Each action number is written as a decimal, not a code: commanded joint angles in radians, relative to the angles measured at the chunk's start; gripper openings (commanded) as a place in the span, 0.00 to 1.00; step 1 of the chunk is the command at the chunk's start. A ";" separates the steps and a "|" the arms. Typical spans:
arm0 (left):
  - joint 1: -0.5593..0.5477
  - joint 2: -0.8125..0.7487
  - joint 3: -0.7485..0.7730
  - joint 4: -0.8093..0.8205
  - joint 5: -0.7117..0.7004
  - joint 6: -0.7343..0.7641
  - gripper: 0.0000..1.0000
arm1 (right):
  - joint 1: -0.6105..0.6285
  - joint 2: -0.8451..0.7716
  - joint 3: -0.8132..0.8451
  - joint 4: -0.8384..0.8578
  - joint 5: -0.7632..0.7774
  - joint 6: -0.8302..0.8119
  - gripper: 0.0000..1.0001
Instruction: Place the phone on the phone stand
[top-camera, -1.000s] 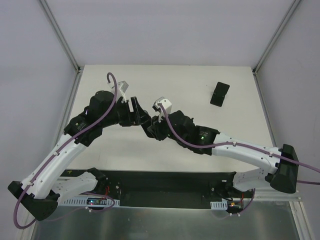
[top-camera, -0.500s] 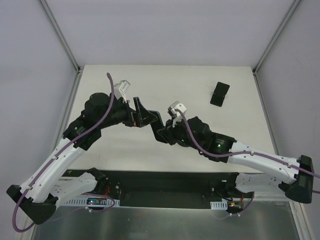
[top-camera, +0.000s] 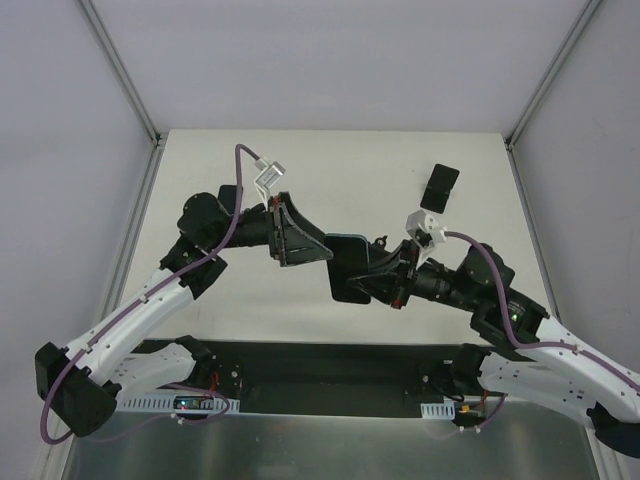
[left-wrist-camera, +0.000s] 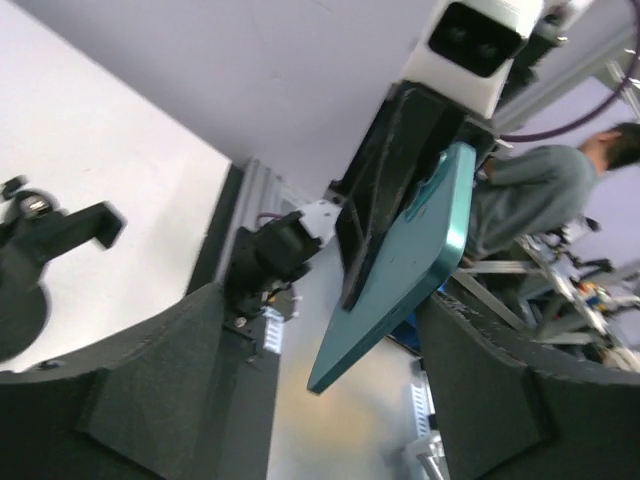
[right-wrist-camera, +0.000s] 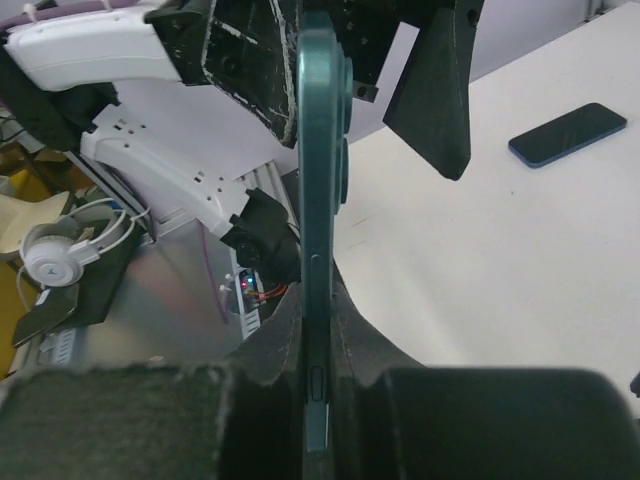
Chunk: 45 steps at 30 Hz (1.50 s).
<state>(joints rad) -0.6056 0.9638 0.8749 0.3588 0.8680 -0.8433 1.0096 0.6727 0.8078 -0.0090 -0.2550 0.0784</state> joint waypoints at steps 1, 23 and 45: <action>-0.057 0.032 0.033 0.333 0.132 -0.116 0.70 | -0.005 -0.013 0.025 0.130 -0.145 0.044 0.01; -0.155 0.041 0.196 -0.097 -0.137 0.202 0.00 | -0.006 0.016 0.034 0.066 -0.015 -0.001 0.57; -0.155 -0.097 0.187 -0.656 -0.986 0.406 0.00 | -0.006 0.447 0.378 -0.892 0.885 0.337 0.70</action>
<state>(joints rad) -0.7586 0.8860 1.0367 -0.3420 -0.0967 -0.4446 1.0046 1.0599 1.1309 -0.7921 0.5392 0.2920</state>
